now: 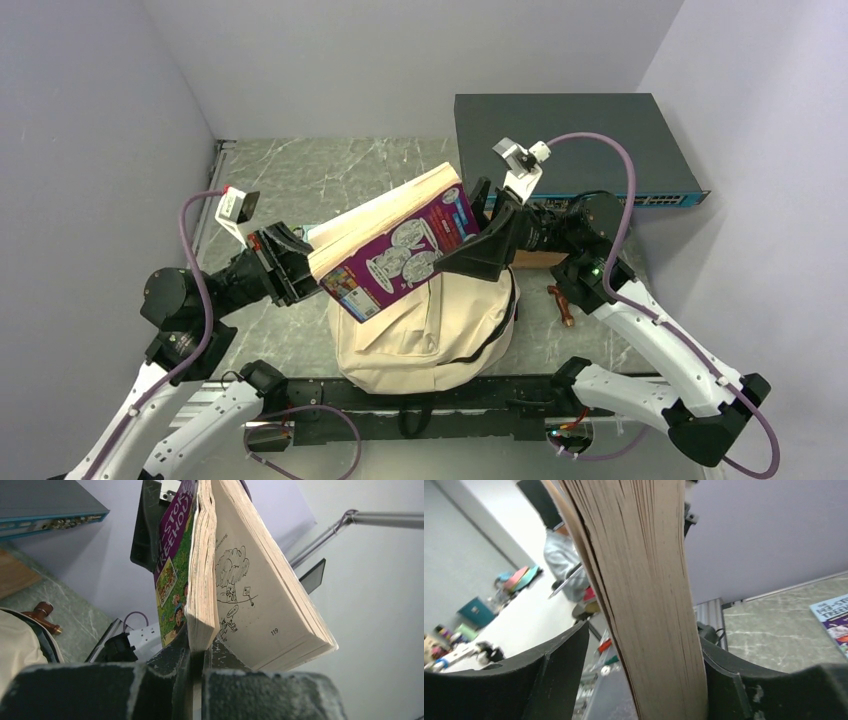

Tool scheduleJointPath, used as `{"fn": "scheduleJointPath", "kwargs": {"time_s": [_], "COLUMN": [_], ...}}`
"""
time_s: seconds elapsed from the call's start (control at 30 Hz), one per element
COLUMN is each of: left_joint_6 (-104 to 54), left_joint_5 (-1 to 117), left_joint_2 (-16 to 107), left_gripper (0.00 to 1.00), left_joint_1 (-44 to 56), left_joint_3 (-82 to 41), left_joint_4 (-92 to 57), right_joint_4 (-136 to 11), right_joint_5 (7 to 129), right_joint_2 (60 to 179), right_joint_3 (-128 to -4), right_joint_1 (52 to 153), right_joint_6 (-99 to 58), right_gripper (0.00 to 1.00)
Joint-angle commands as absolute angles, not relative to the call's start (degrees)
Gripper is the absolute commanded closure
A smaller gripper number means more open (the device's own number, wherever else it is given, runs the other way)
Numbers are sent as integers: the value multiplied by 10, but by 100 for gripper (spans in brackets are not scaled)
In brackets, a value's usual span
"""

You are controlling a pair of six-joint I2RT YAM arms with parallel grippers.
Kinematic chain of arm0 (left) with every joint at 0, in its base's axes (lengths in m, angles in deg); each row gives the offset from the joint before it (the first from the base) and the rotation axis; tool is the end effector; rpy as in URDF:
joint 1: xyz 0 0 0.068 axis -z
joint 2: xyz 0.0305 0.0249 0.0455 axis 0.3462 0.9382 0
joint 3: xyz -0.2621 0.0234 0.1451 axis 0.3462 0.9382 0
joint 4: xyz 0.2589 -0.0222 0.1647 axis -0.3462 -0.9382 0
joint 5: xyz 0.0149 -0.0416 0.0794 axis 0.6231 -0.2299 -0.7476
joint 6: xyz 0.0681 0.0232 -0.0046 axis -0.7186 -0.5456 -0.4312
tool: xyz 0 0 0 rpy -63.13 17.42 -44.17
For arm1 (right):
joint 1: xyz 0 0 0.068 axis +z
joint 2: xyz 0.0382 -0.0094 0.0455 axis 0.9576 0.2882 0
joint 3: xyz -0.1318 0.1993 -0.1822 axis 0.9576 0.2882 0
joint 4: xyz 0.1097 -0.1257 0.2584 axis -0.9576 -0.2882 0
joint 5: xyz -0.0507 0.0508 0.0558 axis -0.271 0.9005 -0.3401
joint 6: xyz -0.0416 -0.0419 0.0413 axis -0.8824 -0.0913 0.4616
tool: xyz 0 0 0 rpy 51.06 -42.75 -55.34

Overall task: Pack the student bag
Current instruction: Adjust the book.

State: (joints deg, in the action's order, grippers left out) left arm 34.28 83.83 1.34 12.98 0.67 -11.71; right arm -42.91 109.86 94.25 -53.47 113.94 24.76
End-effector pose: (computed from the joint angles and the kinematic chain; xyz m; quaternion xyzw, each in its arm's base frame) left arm 0.0942 -0.1018 0.4779 0.0803 0.5480 -0.7390 0.3835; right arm 0.1528 0.1910 0.5014 -0.3040 0.5134 0.7108 0.3725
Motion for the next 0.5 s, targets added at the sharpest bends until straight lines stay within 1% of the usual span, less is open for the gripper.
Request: {"fn": "scheduleJointPath", "kwargs": {"time_s": [0.0,0.1,0.23,0.27,0.3,0.37,0.4,0.47], "left_joint_6": [315,295,279,281,284,295,312,356], "left_joint_5": [905,917,883,869,851,807,792,765], "left_joint_2": [50,56,42,36,29,14,4,-13], "left_gripper": [100,100,100,100,100,100,100,100], "left_joint_1": [132,132,132,132,132,132,132,132], "left_joint_3": [-22,-23,-10,-4,3,18,37,81], "left_joint_4": [-132,-156,-186,-187,-192,-198,-187,-145], "right_joint_4": [-351,-375,-529,-546,-558,-558,-521,-450], "right_joint_5": [1212,1241,1208,1190,1164,1114,1103,1080], "right_joint_2": [949,939,921,915,910,898,890,879], "right_joint_3": [-547,-549,-578,-576,-573,-557,-536,-500], "right_joint_1": [1142,1142,1142,1142,1142,1142,1142,1142], "right_joint_6": [288,273,166,152,141,140,160,196], "right_gripper": [35,35,33,38,46,72,78,80]}}
